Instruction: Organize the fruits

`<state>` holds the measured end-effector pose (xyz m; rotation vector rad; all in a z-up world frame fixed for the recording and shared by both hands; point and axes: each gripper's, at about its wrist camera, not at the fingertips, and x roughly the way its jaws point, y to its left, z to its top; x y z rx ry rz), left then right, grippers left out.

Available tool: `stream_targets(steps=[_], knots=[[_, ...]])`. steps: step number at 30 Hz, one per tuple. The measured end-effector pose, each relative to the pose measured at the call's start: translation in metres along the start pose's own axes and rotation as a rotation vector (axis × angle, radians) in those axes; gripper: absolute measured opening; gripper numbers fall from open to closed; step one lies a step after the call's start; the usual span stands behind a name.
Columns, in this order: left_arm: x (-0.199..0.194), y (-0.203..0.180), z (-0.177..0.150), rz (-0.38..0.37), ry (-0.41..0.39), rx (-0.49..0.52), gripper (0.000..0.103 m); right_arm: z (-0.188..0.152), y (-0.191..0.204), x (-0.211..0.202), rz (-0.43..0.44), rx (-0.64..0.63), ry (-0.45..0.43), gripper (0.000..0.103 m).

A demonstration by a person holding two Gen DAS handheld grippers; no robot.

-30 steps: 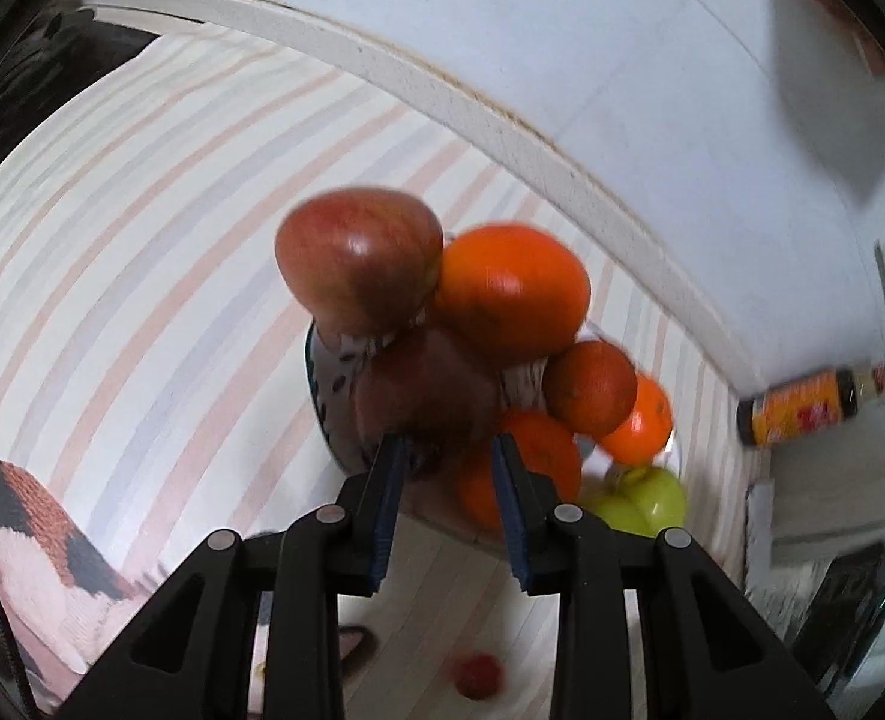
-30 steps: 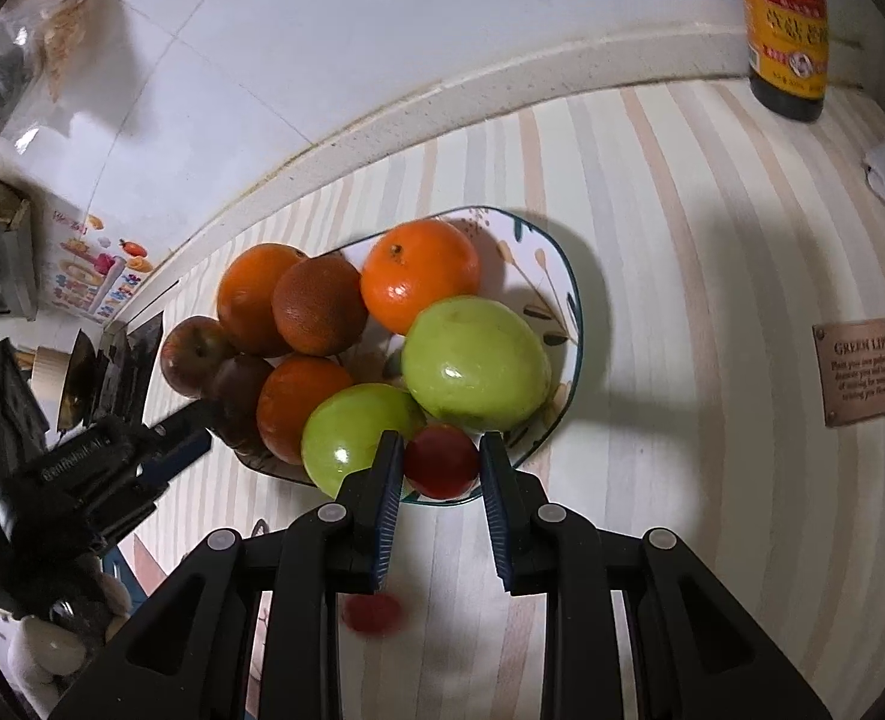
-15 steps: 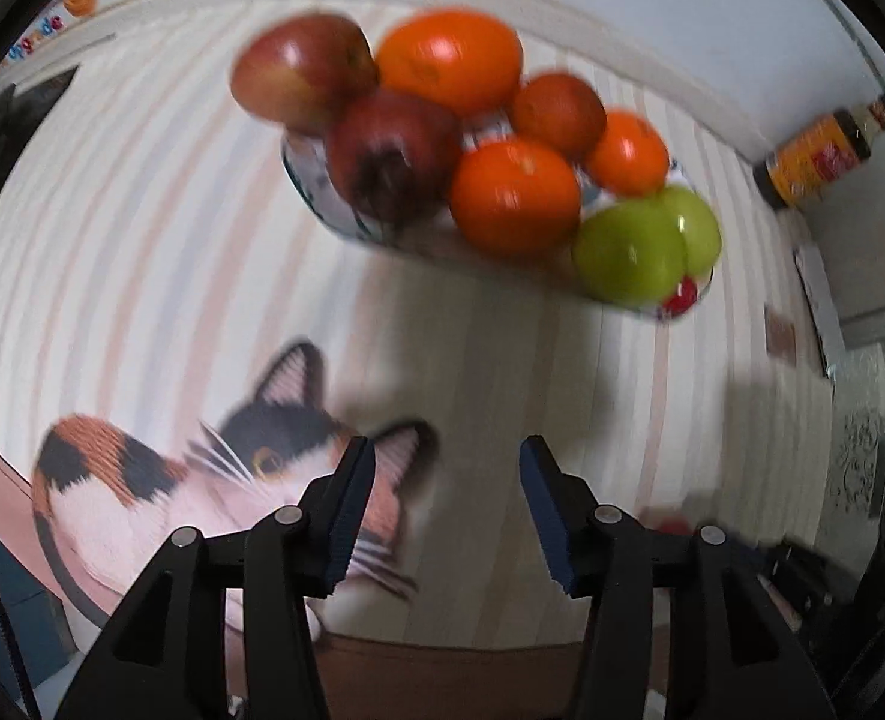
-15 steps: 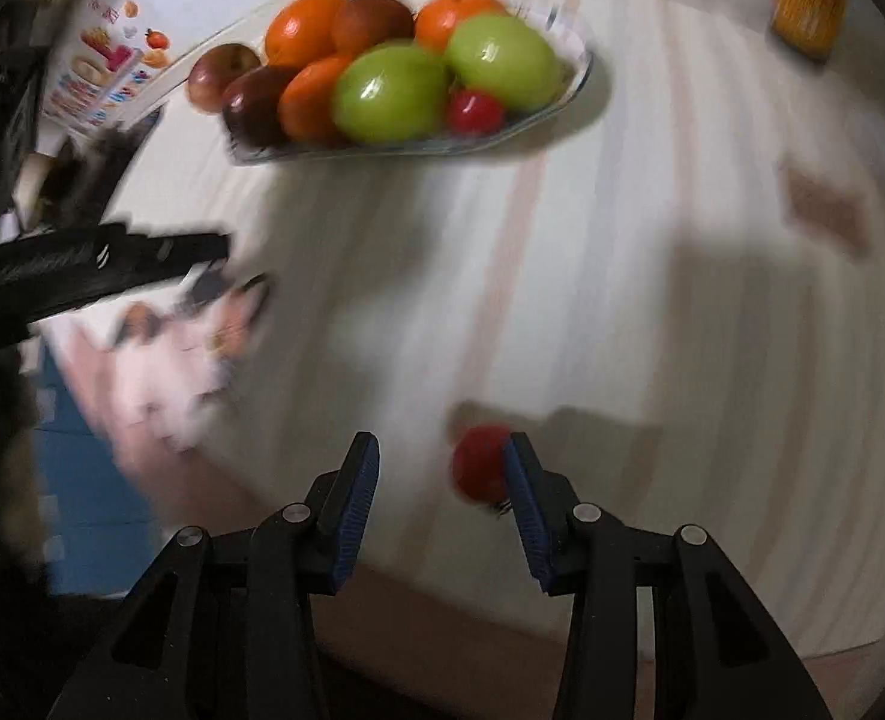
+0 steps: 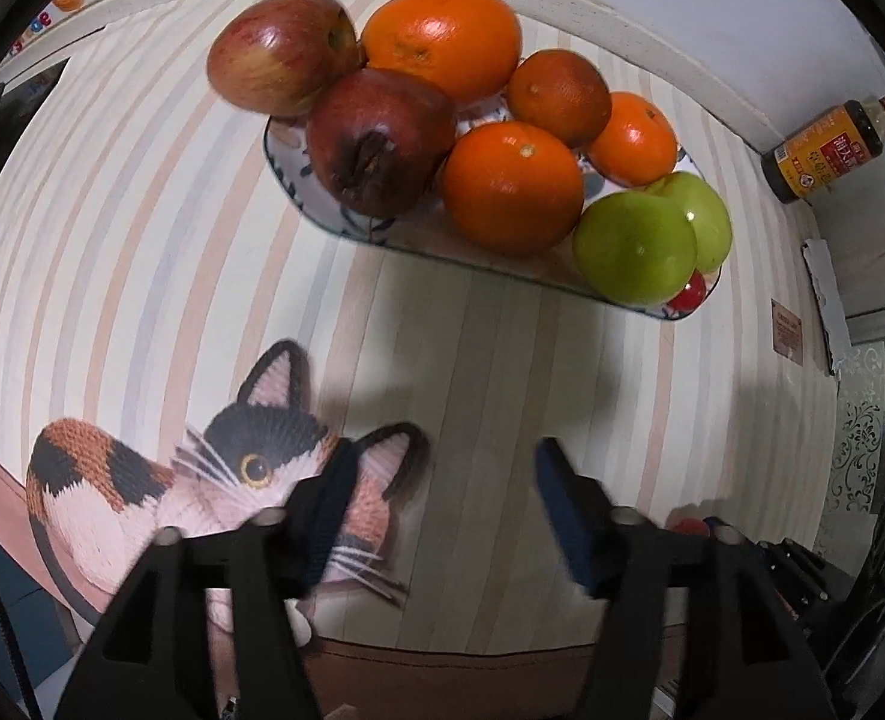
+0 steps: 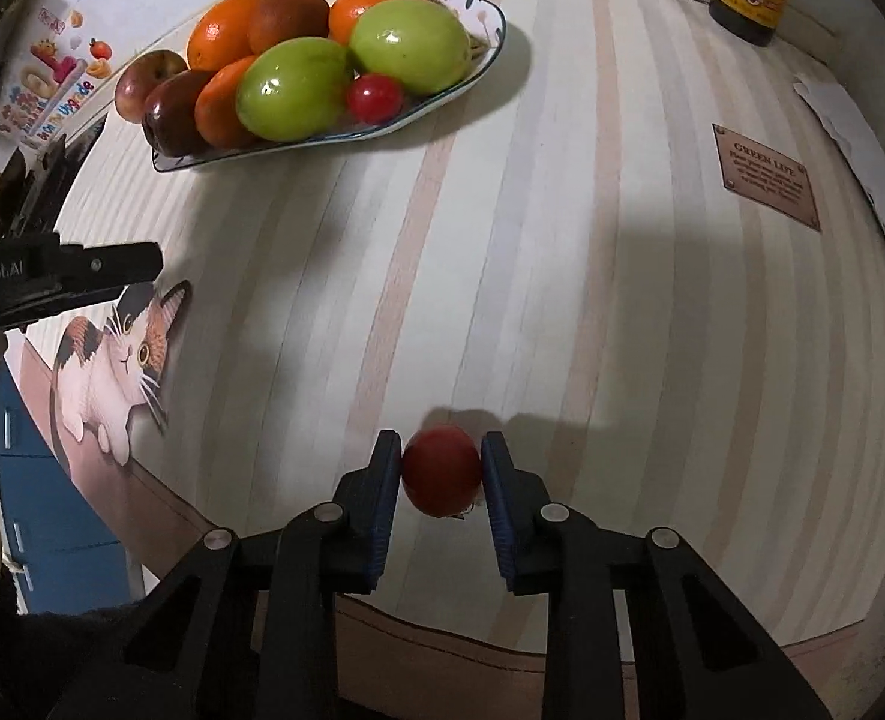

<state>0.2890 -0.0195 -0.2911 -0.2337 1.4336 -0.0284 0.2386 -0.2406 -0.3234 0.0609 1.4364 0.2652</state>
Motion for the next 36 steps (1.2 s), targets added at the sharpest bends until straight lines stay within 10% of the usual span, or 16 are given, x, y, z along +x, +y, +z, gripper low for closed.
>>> stream_targets(steps=[6,12,19,22,23,36], knots=[[-0.019,-0.016,0.021,0.027,-0.061,0.041,0.096,0.02,-0.016,-0.024,0.122,0.128,-0.078,0.029],[-0.038,-0.04,0.066,0.057,-0.164,0.078,0.097,0.108,-0.047,-0.05,0.253,0.266,-0.227,0.029],[-0.028,-0.052,0.105,0.127,-0.182,0.088,0.097,0.182,-0.058,-0.014,0.298,0.287,-0.165,0.031],[-0.029,-0.049,0.106,0.137,-0.184,0.083,0.097,0.188,-0.069,-0.005,0.324,0.348,-0.112,0.068],[-0.029,-0.049,0.107,0.14,-0.184,0.078,0.097,0.188,-0.071,-0.007,0.316,0.359,-0.121,0.084],[-0.086,-0.03,0.051,0.167,-0.237,0.08,0.097,0.115,0.005,-0.083,-0.1,0.112,-0.223,0.095]])
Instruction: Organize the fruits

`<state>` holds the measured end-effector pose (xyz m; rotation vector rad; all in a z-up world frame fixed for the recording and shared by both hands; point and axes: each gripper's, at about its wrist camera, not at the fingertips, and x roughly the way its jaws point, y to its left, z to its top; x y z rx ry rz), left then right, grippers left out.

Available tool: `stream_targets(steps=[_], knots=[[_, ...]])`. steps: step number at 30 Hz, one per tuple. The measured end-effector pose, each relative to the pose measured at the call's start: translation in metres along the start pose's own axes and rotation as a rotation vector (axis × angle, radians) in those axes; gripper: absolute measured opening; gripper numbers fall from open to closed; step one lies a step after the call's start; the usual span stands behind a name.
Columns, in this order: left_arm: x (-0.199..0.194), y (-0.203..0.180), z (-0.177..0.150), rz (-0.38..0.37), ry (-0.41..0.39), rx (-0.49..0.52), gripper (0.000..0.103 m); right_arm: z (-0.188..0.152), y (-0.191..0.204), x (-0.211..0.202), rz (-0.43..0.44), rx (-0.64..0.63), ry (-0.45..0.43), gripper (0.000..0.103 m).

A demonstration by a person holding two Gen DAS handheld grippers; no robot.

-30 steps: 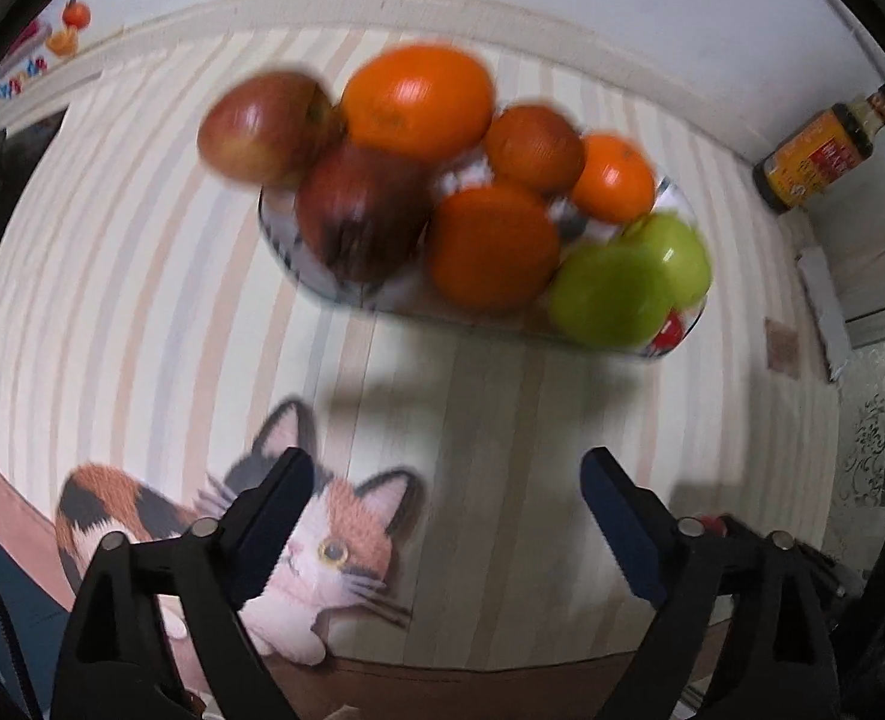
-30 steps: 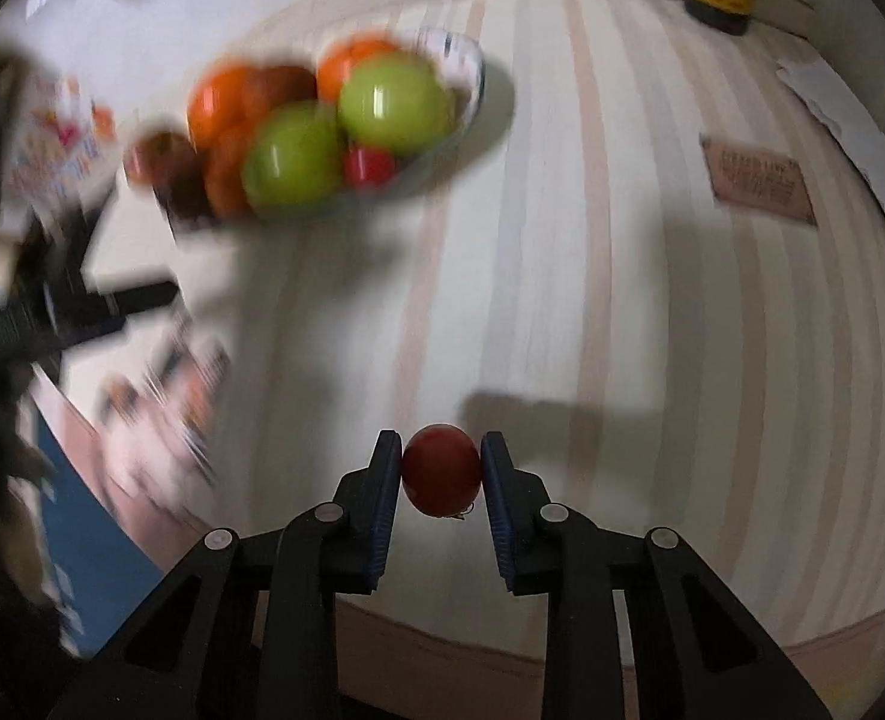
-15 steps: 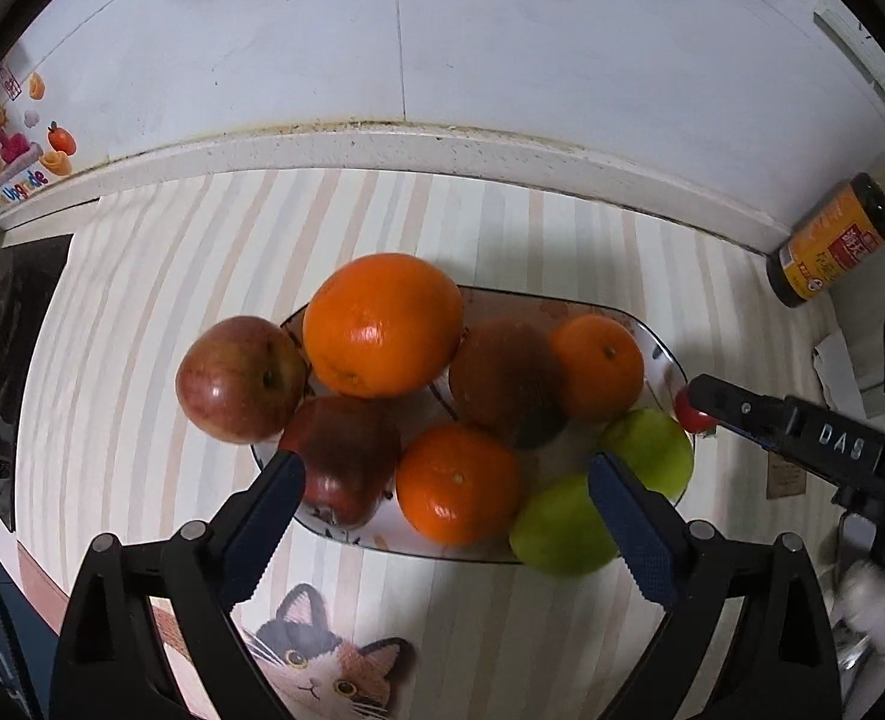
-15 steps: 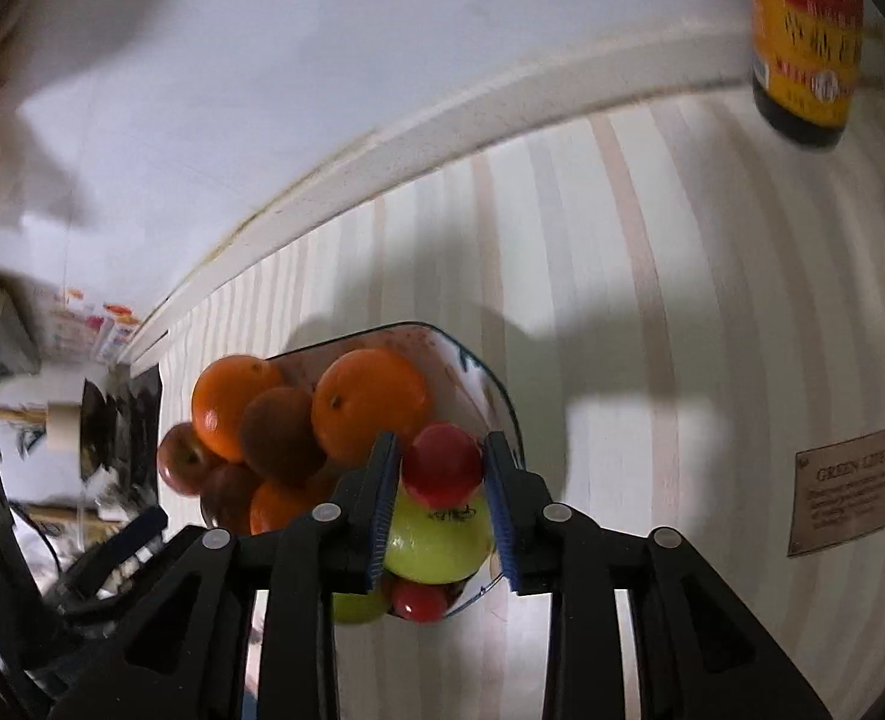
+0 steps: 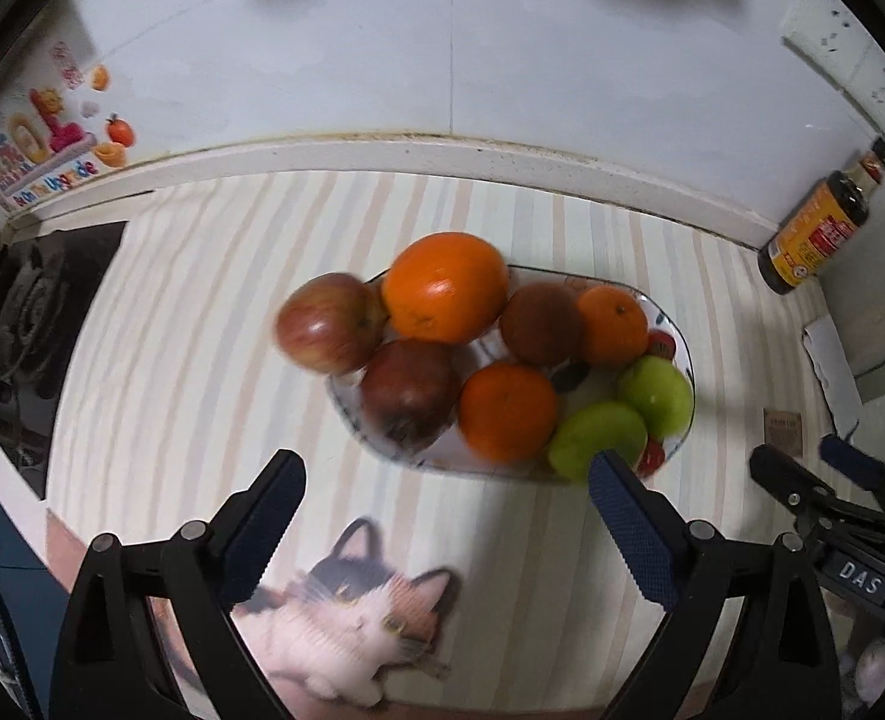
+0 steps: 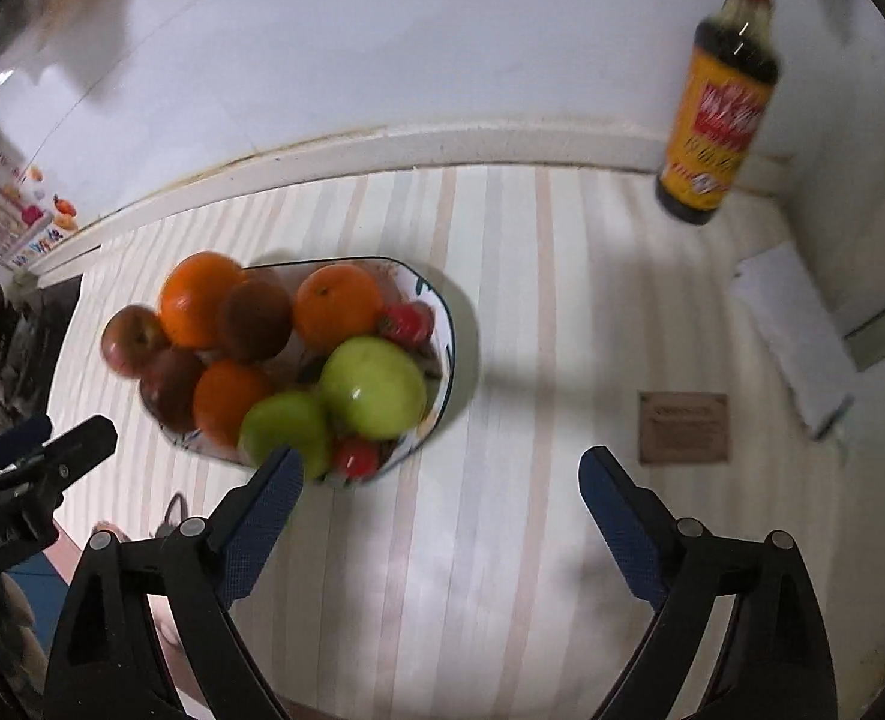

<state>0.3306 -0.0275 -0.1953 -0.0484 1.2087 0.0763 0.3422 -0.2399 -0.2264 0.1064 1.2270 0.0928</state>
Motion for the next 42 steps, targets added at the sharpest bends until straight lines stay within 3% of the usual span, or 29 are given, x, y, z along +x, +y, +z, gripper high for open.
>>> stream_targets(steps=[8,14,20,29,42], knots=[[-0.083,0.031,-0.044,-0.028,-0.105,0.044,0.097,-0.05,0.046,-0.099,-0.04,-0.017,-0.14,0.096],[-0.167,0.059,-0.084,-0.06,-0.225,0.09,0.097,-0.105,0.082,-0.179,-0.048,0.005,-0.231,0.098],[-0.226,0.081,-0.124,-0.072,-0.303,0.111,0.097,-0.159,0.114,-0.255,-0.049,0.024,-0.318,0.098],[-0.274,0.093,-0.163,-0.077,-0.356,0.094,0.097,-0.213,0.137,-0.335,-0.042,0.006,-0.42,0.099],[-0.301,0.076,-0.181,-0.09,-0.397,0.061,0.097,-0.231,0.125,-0.371,-0.028,-0.024,-0.446,0.099]])
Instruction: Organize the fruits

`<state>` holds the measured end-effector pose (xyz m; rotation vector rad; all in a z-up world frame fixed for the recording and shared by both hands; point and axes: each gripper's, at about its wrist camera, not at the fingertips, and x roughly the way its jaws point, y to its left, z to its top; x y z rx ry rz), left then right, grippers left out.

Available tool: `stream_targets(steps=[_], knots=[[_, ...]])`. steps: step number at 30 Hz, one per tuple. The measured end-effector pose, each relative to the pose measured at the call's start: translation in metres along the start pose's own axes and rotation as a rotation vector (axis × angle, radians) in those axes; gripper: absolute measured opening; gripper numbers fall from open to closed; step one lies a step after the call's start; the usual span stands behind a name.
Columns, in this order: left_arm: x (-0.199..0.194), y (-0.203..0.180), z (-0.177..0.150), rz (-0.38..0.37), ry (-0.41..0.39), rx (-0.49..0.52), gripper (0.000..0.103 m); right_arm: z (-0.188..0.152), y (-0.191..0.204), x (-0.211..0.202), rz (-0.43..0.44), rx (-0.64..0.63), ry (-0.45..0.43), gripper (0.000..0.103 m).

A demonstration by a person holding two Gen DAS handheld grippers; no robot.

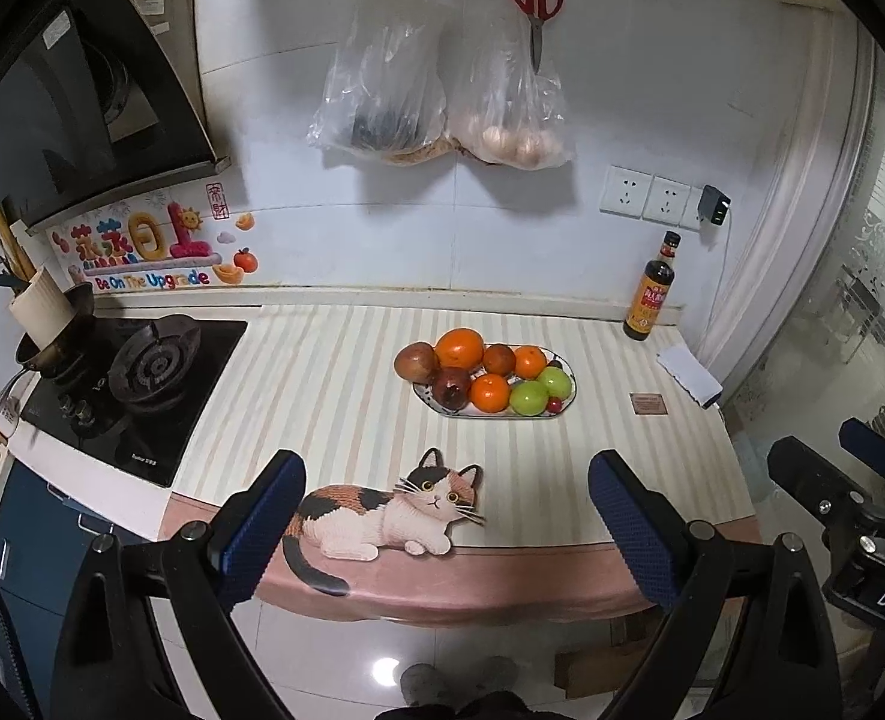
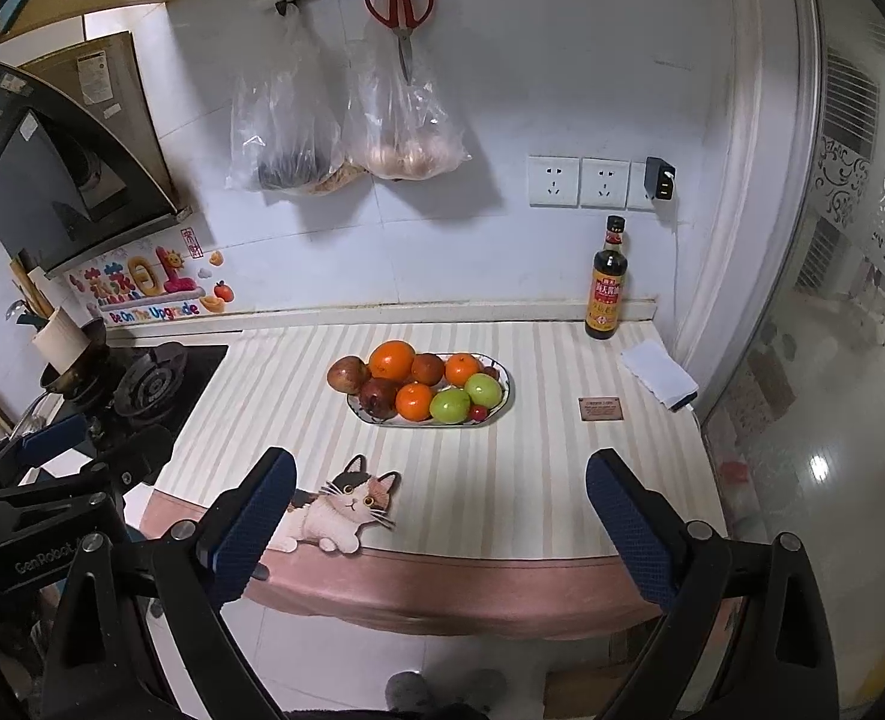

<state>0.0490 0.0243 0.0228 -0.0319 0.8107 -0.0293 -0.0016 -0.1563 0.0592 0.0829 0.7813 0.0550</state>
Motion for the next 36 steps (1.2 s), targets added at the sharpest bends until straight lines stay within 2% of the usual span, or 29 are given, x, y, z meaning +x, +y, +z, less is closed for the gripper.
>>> stream_targets(steps=[3,5,9,17,26,36], knots=[[0.001,-0.003,0.002,0.014,-0.005,-0.004,0.097,0.003,-0.006,0.001,-0.001,-0.002,-0.004,0.1],[0.006,-0.003,0.004,0.014,0.004,-0.008,0.103,0.006,-0.011,0.005,-0.005,-0.001,-0.004,0.1],[0.02,-0.004,0.009,0.037,0.017,-0.006,0.103,0.015,-0.017,0.025,-0.014,0.003,0.004,0.1],[0.066,-0.001,0.025,0.094,0.064,-0.003,0.103,0.035,-0.023,0.092,-0.027,0.007,0.06,0.101],[0.116,0.003,0.035,0.11,0.132,0.004,0.103,0.04,-0.027,0.161,-0.032,0.015,0.158,0.101],[0.137,0.007,0.036,0.112,0.172,-0.001,0.103,0.042,-0.02,0.187,-0.033,-0.007,0.195,0.101]])
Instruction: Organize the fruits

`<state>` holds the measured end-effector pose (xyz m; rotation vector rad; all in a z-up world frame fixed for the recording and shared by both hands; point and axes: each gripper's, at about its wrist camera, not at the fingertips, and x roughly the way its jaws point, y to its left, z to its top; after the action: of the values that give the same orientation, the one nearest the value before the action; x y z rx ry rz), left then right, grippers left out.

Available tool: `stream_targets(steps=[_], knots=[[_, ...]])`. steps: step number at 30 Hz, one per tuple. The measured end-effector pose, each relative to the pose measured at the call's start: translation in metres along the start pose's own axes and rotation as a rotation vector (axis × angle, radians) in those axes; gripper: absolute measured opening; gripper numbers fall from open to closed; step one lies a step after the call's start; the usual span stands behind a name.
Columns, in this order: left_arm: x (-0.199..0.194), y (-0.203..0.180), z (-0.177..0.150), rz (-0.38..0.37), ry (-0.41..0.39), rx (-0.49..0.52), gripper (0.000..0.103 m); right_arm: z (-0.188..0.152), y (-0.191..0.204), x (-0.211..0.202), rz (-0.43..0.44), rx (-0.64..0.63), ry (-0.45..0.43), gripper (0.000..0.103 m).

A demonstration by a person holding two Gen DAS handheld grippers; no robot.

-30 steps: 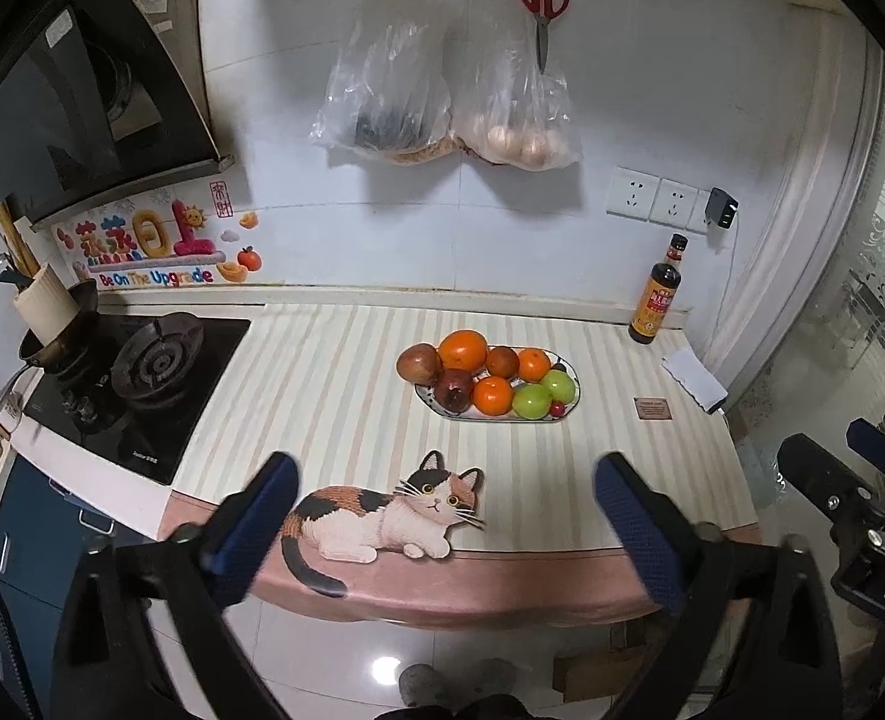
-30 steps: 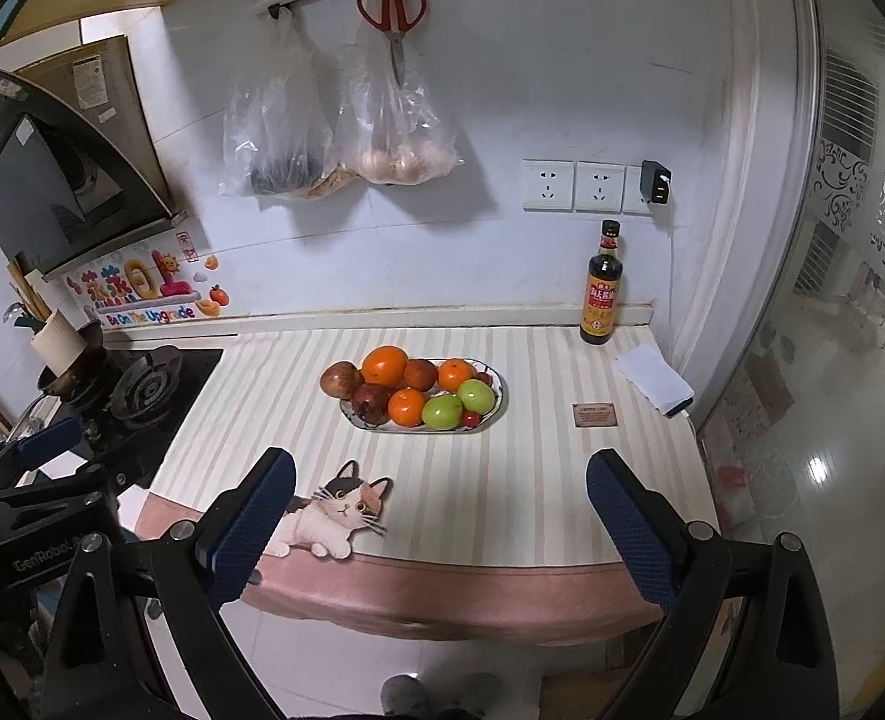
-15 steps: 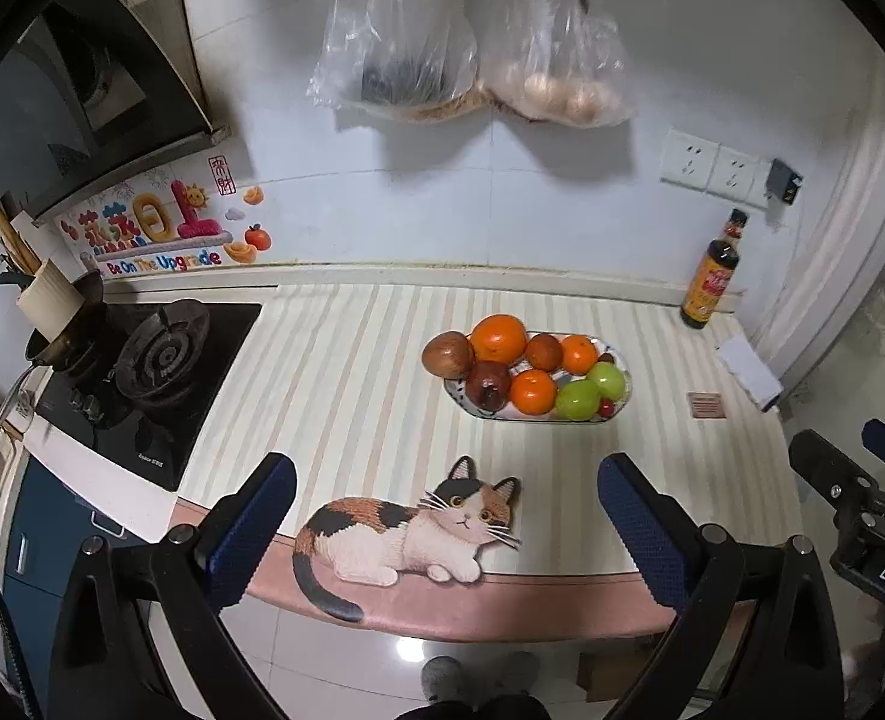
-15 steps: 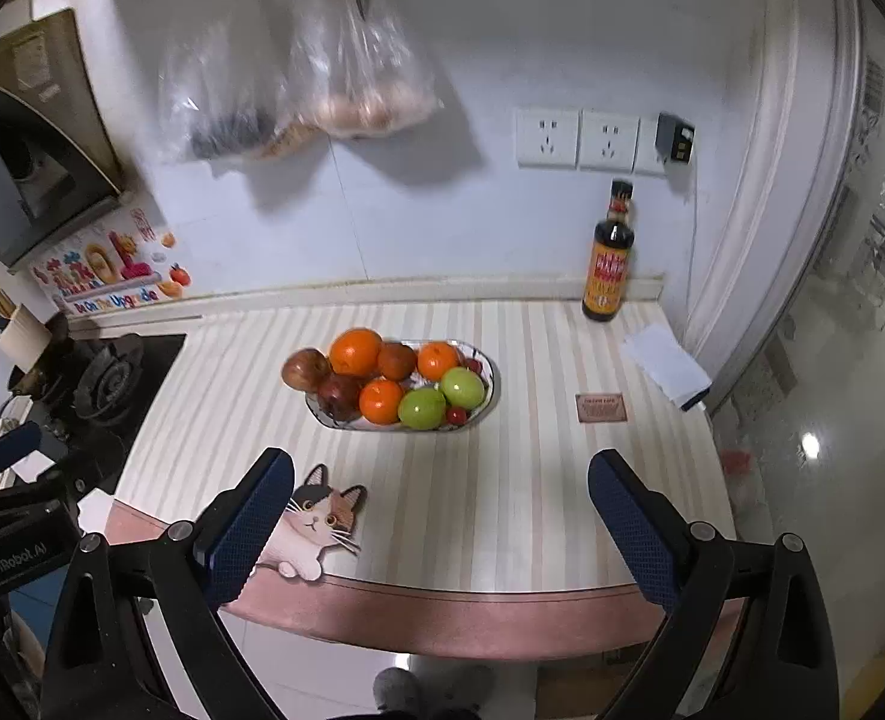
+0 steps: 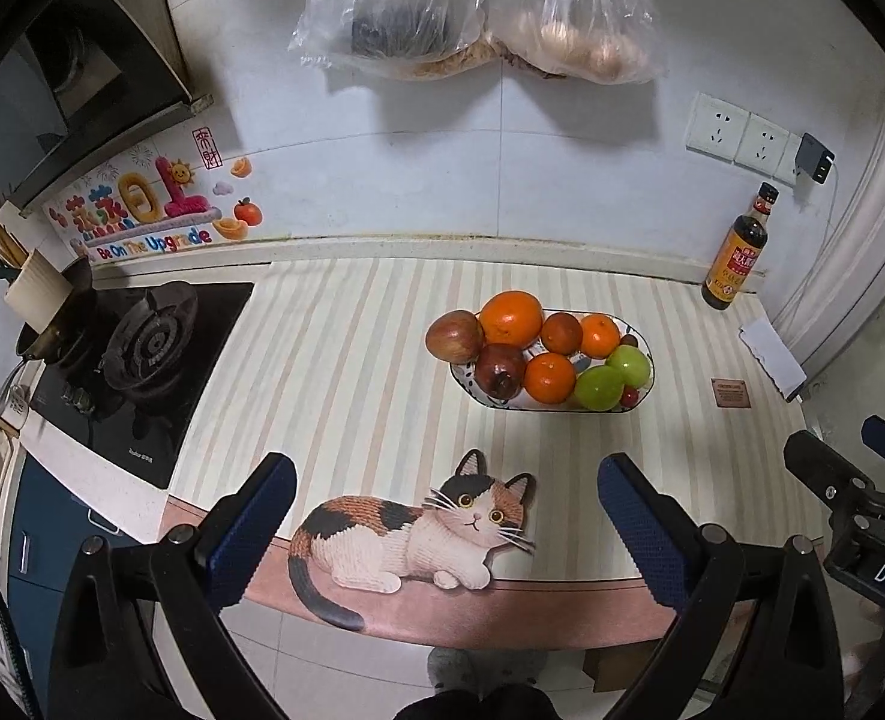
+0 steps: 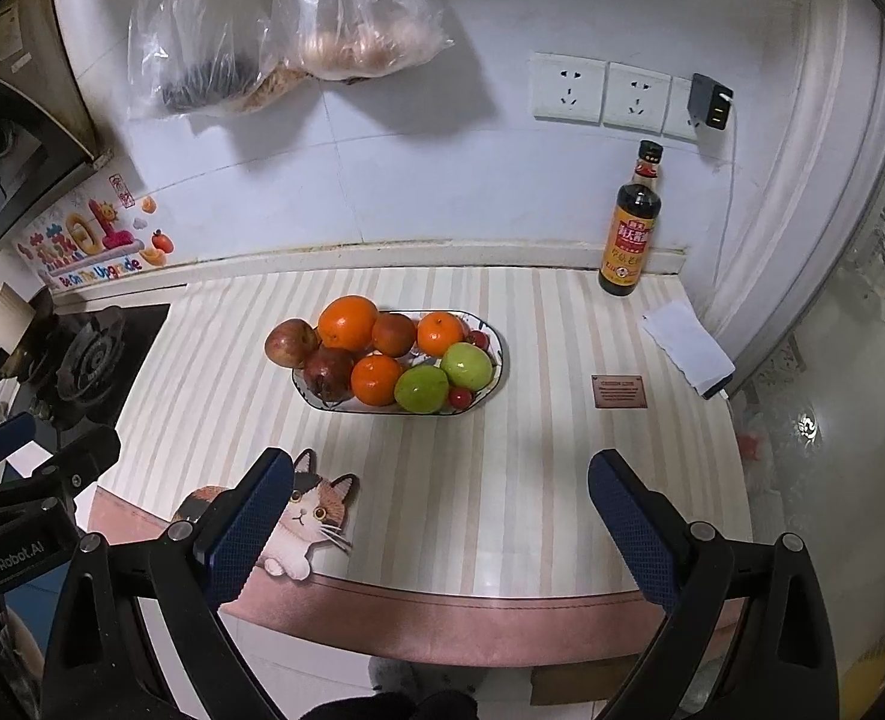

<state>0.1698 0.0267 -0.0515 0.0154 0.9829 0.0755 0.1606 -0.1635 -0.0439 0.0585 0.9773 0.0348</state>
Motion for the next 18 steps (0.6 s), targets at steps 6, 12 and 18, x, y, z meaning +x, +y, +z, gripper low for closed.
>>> stream_targets(steps=[6,12,18], knots=[[0.0027,0.0002,0.0017,-0.003,0.002,0.004,0.103,0.0018,0.0052,0.0033,-0.002,-0.01,0.006,0.101],[0.0036,0.0002,0.0021,-0.006,0.007,0.006,0.103,0.0012,0.0062,0.0054,-0.009,-0.007,0.012,0.101],[0.0043,0.0005,0.0024,-0.007,0.007,0.01,0.103,-0.0012,0.0059,0.0063,-0.009,-0.002,0.02,0.101]])
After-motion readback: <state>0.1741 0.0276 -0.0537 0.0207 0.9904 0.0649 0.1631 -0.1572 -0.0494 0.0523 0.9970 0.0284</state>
